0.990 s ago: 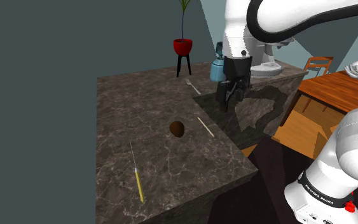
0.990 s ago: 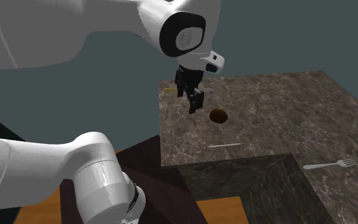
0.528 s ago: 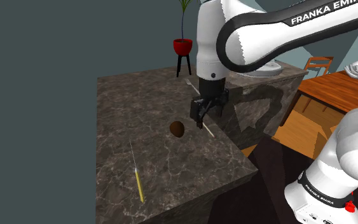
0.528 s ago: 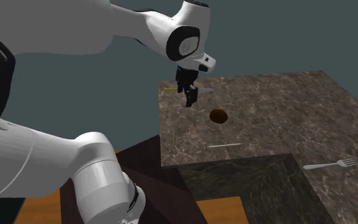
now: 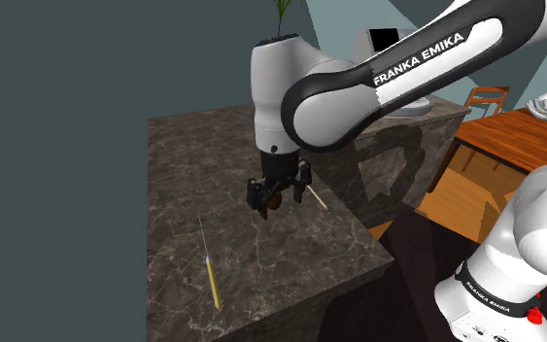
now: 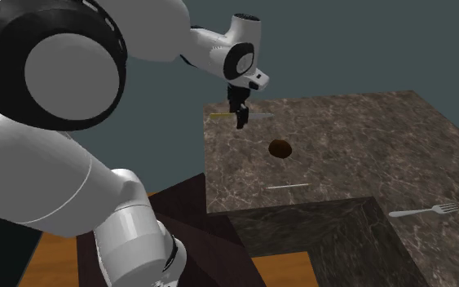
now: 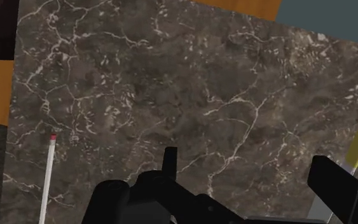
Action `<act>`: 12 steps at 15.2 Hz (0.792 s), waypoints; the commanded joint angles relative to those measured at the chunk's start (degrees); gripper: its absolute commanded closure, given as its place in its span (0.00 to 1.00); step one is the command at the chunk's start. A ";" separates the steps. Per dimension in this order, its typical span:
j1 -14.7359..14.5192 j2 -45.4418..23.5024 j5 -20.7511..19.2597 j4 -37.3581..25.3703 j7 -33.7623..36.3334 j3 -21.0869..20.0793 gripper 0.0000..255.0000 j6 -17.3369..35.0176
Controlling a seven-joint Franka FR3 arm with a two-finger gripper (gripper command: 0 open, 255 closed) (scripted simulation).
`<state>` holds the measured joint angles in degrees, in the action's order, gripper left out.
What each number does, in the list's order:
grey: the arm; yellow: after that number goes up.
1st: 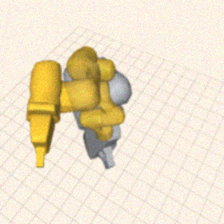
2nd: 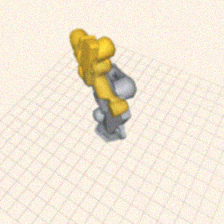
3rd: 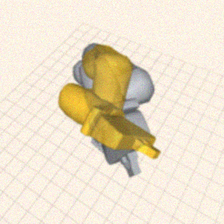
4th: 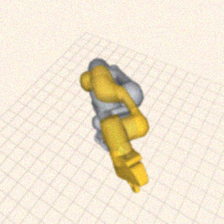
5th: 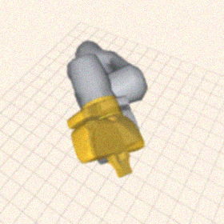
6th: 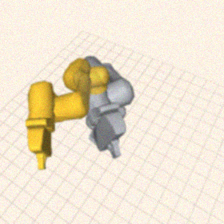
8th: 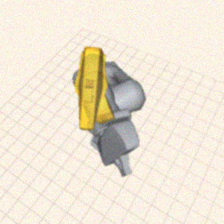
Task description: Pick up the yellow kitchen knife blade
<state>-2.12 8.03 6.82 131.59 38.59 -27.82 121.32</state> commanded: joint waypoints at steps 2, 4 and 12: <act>-0.28 -8.02 -4.23 -4.40 6.93 -2.14 0.00 3.47; -1.05 -12.97 -7.42 -7.62 11.33 -2.68 0.00 4.87; -8.24 -32.31 -19.06 -24.10 26.05 0.06 0.00 6.33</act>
<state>-9.15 -21.80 -10.89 109.90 62.78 -28.29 127.69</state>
